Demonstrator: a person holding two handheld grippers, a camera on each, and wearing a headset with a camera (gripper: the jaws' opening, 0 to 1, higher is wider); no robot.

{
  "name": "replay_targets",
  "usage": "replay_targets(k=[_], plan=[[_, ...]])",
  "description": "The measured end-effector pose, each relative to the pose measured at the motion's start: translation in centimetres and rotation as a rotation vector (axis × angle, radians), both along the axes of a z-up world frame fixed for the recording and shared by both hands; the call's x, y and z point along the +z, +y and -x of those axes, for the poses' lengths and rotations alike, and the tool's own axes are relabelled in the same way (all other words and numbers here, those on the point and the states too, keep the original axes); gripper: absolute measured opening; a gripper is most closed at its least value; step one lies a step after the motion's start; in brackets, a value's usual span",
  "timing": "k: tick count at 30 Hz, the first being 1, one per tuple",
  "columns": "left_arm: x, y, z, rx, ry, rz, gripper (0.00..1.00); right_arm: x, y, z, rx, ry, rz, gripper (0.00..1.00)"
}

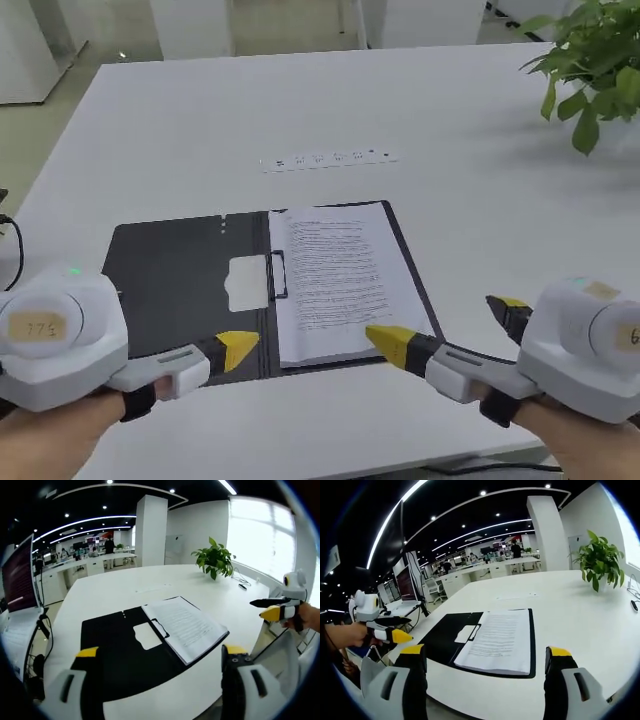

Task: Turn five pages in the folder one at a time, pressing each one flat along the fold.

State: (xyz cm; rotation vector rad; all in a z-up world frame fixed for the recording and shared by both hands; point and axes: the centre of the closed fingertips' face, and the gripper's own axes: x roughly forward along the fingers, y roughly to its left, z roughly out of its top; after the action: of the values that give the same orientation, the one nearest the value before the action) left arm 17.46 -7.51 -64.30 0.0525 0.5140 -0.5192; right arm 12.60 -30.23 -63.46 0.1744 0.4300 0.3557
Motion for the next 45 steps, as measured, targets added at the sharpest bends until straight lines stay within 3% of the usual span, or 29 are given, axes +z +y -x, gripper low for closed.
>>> replay_targets(k=[14, 36, 45], plan=[[-1.7, -4.1, -1.9, -0.110, 0.028, 0.006, 0.99, 0.0, 0.5, 0.9, -0.024, -0.004, -0.001, 0.98], [-4.9, -10.2, -3.5, -0.273, 0.064, -0.003, 0.97, 0.3, 1.2, 1.6, -0.056, -0.021, 0.023, 0.96], [-6.2, -13.0, -3.6, -0.336, 0.081, -0.010, 0.97, 0.2, 1.0, 1.7, -0.072, -0.018, 0.035, 0.96]])
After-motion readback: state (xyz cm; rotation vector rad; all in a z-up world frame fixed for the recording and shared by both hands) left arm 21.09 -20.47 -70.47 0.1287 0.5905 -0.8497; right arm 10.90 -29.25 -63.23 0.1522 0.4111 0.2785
